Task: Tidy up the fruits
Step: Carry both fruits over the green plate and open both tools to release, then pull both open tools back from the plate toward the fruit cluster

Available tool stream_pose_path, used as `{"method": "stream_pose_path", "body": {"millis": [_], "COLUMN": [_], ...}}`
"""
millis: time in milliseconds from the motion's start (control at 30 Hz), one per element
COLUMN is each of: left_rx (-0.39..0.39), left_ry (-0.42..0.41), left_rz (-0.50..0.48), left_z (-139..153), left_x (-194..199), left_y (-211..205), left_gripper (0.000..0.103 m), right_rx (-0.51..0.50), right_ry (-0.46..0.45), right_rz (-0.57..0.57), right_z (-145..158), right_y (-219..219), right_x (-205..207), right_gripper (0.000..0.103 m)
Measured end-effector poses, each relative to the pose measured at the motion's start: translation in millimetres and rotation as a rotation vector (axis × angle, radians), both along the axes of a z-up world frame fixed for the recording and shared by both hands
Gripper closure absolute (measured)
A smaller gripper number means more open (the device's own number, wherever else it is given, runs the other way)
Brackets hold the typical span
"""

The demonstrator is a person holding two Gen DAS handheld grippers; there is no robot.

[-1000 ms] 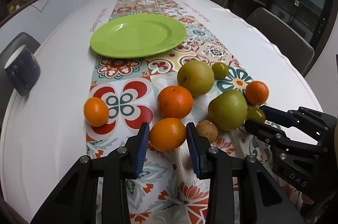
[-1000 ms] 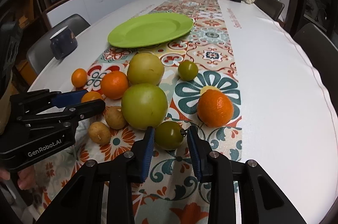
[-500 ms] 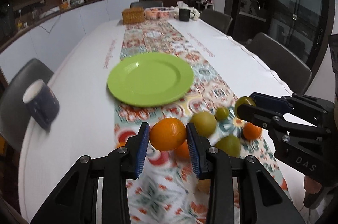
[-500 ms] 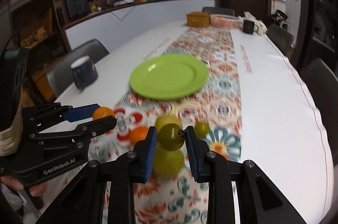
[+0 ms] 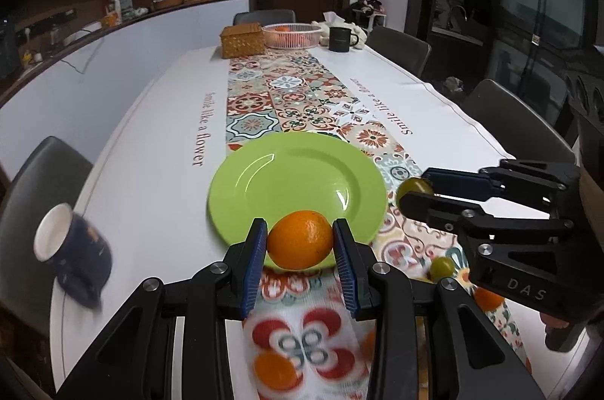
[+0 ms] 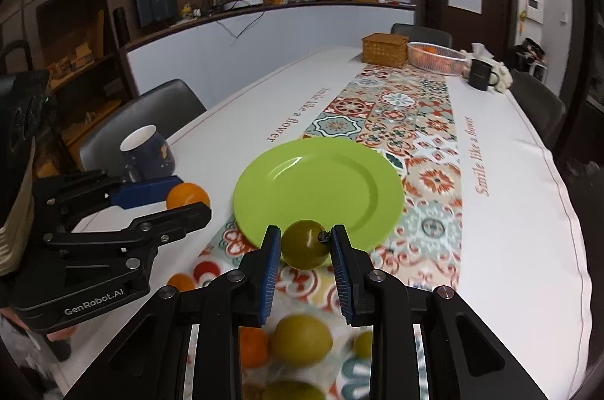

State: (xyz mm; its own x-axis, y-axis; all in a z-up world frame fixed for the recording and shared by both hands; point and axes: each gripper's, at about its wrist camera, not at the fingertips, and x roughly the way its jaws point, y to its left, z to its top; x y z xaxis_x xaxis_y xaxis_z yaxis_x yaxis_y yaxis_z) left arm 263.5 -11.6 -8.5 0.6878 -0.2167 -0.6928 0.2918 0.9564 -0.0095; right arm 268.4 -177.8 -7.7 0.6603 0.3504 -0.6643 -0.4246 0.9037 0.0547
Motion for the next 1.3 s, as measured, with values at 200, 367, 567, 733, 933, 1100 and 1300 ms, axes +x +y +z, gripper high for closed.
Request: {"method": "stream_pose_path", "body": {"millis": [200,367,567,733,933,1100,1300], "left_rx": [-0.011,0.002,0.031,0.070,0.111,0.104,0.079], "left_ry": [0.087,0.158,0.171,0.116,0.038,-0.007,-0.056], "left_rz": [-0.015,-0.014,0.011,0.050,0.074,0.093,0.124], "left_z": [-27,-52,-62,-48,-22,-1,24], "left_x": [40,60,66,52,20,-15,-55], "left_y": [0,0,2,6,5,-1,-7], "left_gripper": [0.068,0.068,0.054,0.044,0.032,0.023,0.016], "right_rx": [-0.007,-0.022,-0.042,-0.043,-0.054,-0.026,-0.008], "right_ry": [0.099,0.167,0.191,0.169,0.077,0.002,-0.058], "right_rz": [0.017,0.024,0.010,-0.011,-0.031,-0.052,-0.060], "right_z": [-21,-43,-57,-53,-30,-3,21], "right_y": [4,8,11,7,-1,-13,-25], "right_x": [44,66,77,71,40,4,-37], "right_gripper": [0.075,0.075,0.074,0.064,0.054,0.045,0.037]}}
